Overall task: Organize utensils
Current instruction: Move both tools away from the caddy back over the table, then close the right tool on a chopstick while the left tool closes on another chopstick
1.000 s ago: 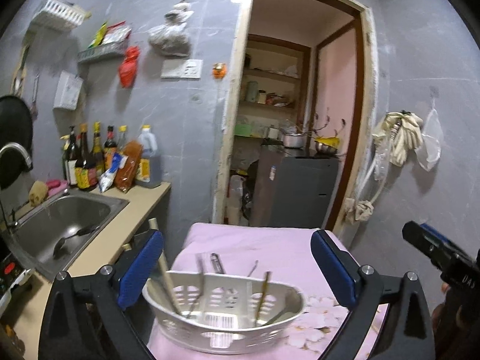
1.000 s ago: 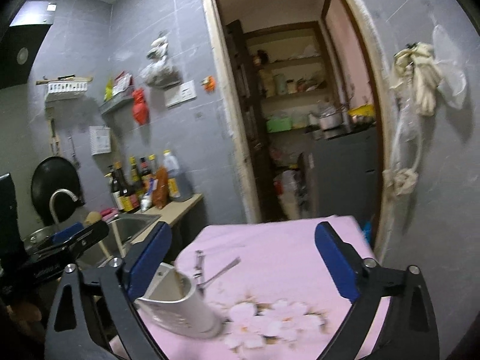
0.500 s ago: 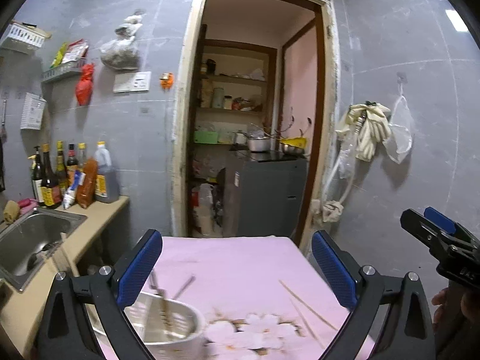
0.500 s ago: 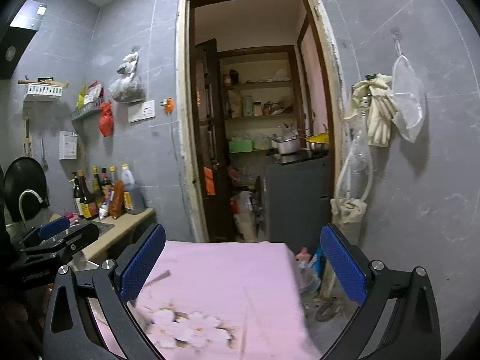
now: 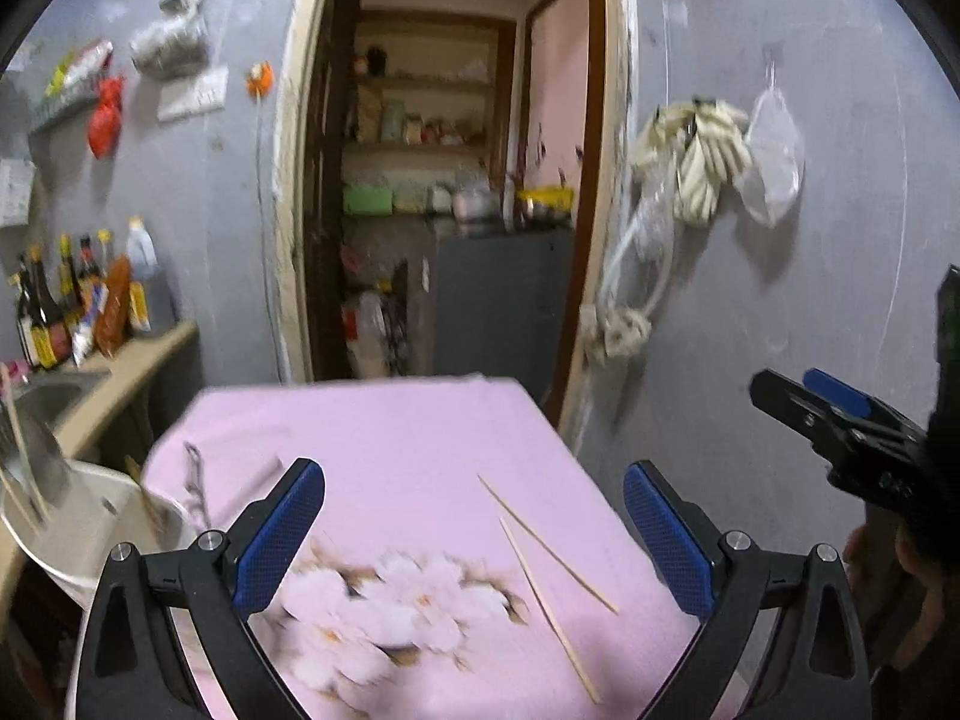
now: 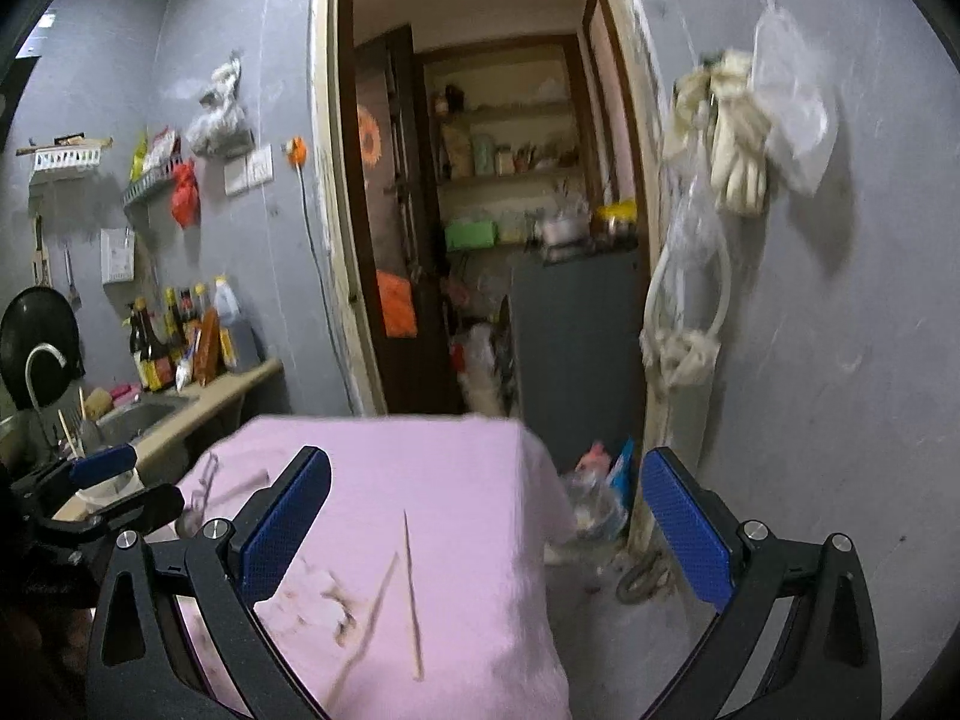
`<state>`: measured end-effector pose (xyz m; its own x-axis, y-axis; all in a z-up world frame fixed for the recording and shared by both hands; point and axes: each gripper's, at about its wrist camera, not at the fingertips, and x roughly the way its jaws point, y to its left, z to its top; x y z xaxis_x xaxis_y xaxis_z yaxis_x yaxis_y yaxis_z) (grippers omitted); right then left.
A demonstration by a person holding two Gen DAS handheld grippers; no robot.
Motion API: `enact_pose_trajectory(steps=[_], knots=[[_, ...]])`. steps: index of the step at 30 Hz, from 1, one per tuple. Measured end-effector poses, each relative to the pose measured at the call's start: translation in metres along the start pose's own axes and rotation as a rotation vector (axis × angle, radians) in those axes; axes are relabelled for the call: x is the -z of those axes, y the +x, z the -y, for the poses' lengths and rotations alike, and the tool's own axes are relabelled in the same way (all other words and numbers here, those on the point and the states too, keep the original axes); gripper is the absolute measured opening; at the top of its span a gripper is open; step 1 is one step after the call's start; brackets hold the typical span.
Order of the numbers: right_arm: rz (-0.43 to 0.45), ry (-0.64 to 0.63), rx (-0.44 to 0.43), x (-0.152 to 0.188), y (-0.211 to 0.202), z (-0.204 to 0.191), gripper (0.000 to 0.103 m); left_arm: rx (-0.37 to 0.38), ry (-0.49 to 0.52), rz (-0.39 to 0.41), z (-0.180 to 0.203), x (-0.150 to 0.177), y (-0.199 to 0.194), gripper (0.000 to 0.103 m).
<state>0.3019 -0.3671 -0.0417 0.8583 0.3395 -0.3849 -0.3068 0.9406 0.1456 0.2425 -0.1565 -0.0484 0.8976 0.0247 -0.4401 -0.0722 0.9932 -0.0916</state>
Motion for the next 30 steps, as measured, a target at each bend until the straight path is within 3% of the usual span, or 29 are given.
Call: enact_pose_trajectory(steps=[2,7,17,23,28,30], knots=[[-0.046,0.017,-0.033,0.01,0.019,0.011,0.102,0.009,-0.024,-0.05,0.002,0.011,0.015,0.1],[-0.156,0.043,-0.132,0.038,0.066,0.023,0.1,0.033,-0.072,-0.179,0.0,0.031,0.053,0.083],[-0.369,0.09,-0.312,0.099,0.136,0.017,0.048,0.149,-0.178,-0.422,-0.004,0.066,0.115,0.057],[-0.441,0.097,-0.354,0.116,0.147,0.014,0.032,0.176,-0.208,-0.497,-0.006,0.075,0.134,0.046],[-0.488,0.088,-0.39,0.12,0.155,0.006,0.029,0.179,-0.177,-0.508,-0.002,0.074,0.138,0.042],[-0.503,0.072,-0.401,0.121,0.158,0.0,0.026,0.181,-0.155,-0.515,0.001,0.072,0.14,0.036]])
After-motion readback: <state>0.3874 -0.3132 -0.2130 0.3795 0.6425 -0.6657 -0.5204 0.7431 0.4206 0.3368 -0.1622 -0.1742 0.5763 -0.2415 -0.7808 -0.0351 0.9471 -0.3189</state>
